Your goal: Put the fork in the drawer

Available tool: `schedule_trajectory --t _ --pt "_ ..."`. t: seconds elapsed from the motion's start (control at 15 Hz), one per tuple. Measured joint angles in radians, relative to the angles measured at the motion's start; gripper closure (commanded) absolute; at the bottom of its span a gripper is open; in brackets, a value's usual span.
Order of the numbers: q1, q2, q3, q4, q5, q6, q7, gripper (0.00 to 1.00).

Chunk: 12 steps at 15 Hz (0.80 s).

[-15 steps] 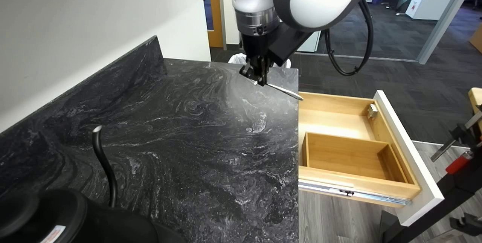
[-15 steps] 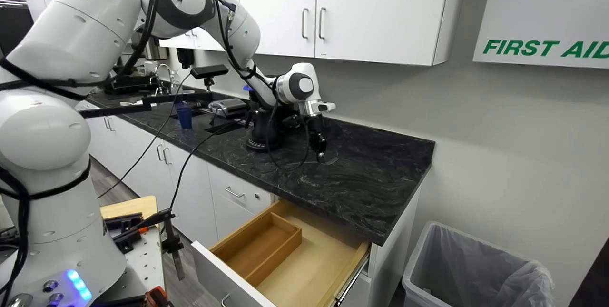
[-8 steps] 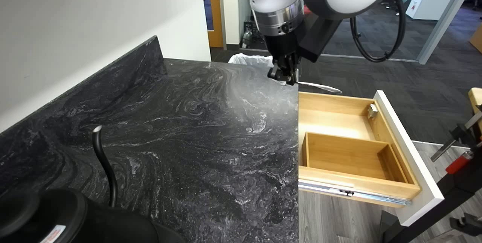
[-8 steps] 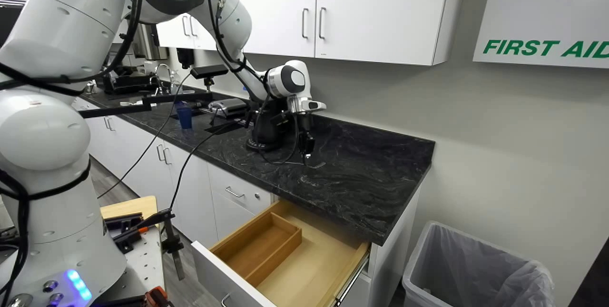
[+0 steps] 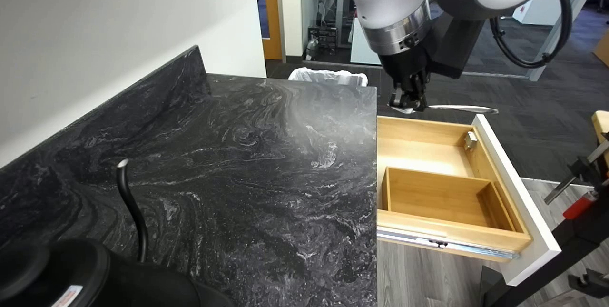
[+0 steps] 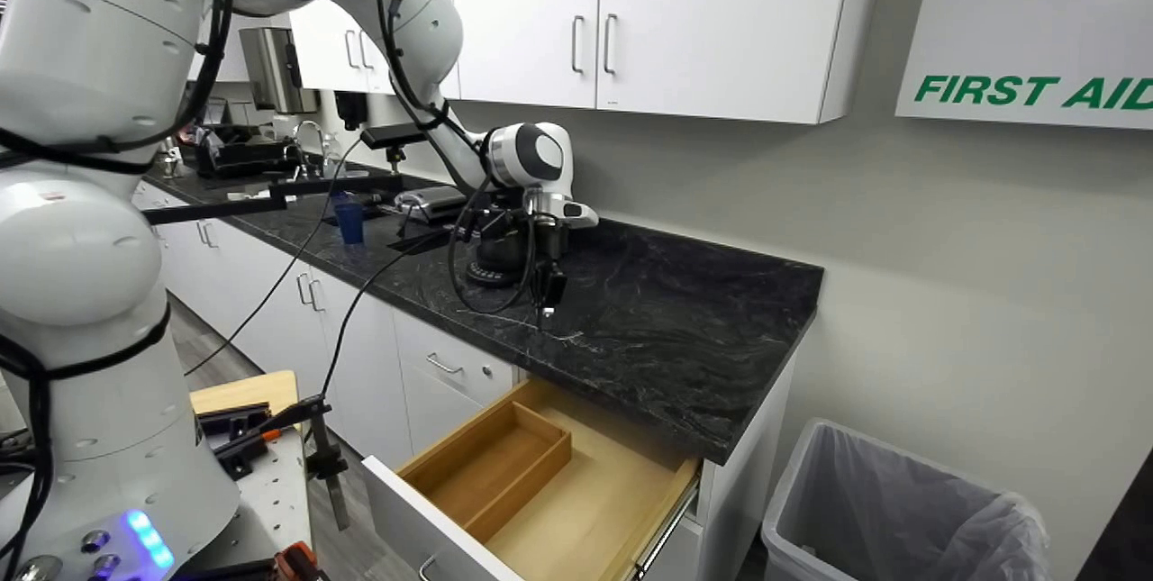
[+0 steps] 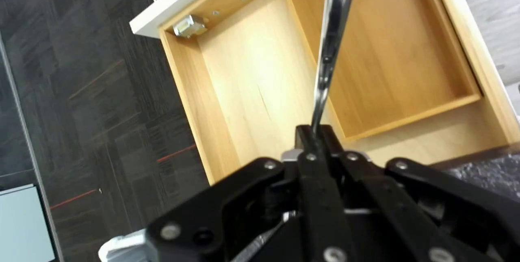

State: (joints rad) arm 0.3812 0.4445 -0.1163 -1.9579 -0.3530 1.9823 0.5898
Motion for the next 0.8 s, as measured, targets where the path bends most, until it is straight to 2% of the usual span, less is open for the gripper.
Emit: schedule_trajectory --t 0.4,0.67,0.8 --pt "-0.036 -0.018 0.061 -0.092 -0.036 -0.084 -0.018 0.97" --pt "-0.048 -0.015 0.096 -0.155 -0.058 -0.070 -0.067 0.97" --pt "-0.058 -0.015 0.113 -0.181 -0.059 -0.027 -0.099 0.97"
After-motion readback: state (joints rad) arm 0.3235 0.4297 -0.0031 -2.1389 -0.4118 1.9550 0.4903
